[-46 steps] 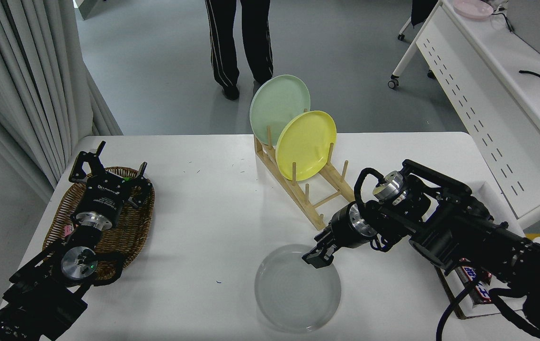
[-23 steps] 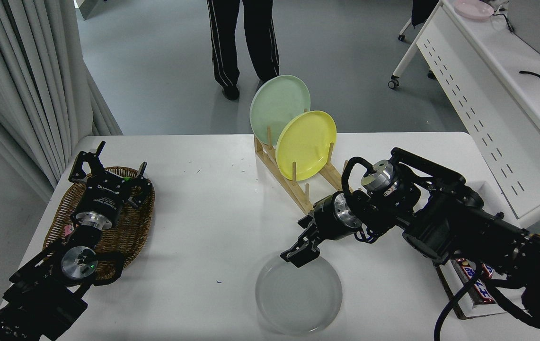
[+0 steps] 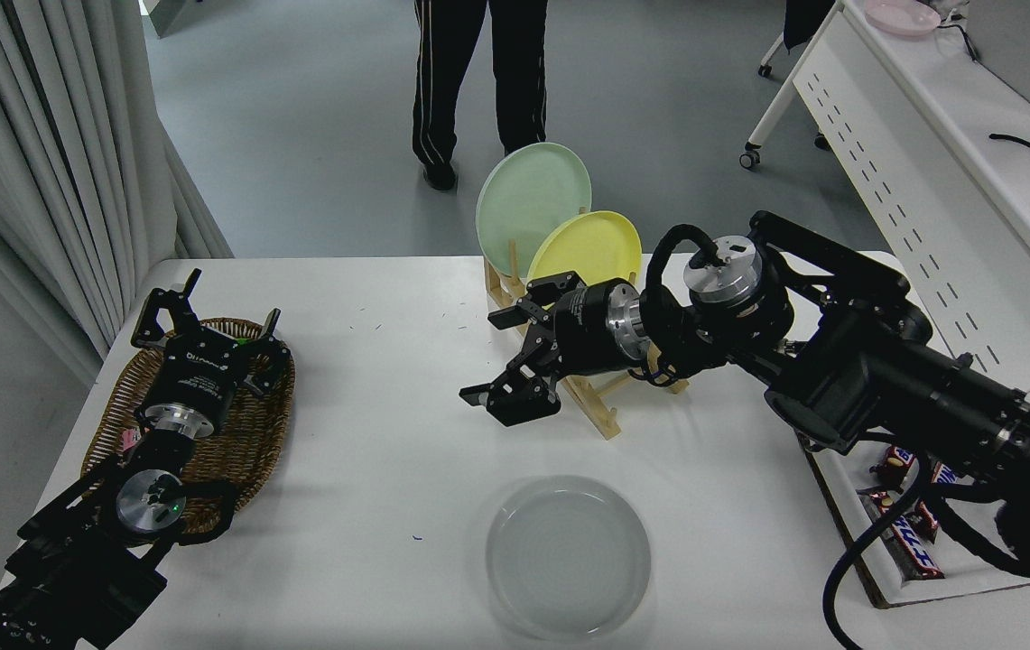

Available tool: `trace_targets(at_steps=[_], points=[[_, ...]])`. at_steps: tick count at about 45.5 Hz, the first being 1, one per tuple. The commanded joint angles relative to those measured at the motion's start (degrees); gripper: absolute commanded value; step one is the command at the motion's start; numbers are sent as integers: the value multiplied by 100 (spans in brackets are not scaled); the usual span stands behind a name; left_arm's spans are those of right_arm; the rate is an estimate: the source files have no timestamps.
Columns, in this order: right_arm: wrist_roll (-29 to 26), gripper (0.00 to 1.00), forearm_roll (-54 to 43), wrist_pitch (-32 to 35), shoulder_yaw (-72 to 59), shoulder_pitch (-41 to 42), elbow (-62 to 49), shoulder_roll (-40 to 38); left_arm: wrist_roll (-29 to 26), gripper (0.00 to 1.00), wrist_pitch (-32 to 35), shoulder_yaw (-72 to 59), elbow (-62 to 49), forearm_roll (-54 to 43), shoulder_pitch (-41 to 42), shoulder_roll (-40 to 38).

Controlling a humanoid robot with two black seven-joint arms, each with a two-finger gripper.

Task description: Place the plate on the table

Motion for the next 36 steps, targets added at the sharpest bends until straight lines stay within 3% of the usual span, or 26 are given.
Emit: trace_targets(at_steps=[1, 22, 36], points=[[1146, 99, -855, 1447, 835, -192, -64, -20, 0, 100, 0, 0, -7, 0, 0, 0], [2404, 99, -2551, 1483, 2320, -1027, -555, -11, 0, 100, 0, 9, 1, 0, 0, 0], [3318, 99, -2640, 1536, 3129, -1493, -1548, 121, 0, 100, 0, 0, 1, 0, 0, 0]])
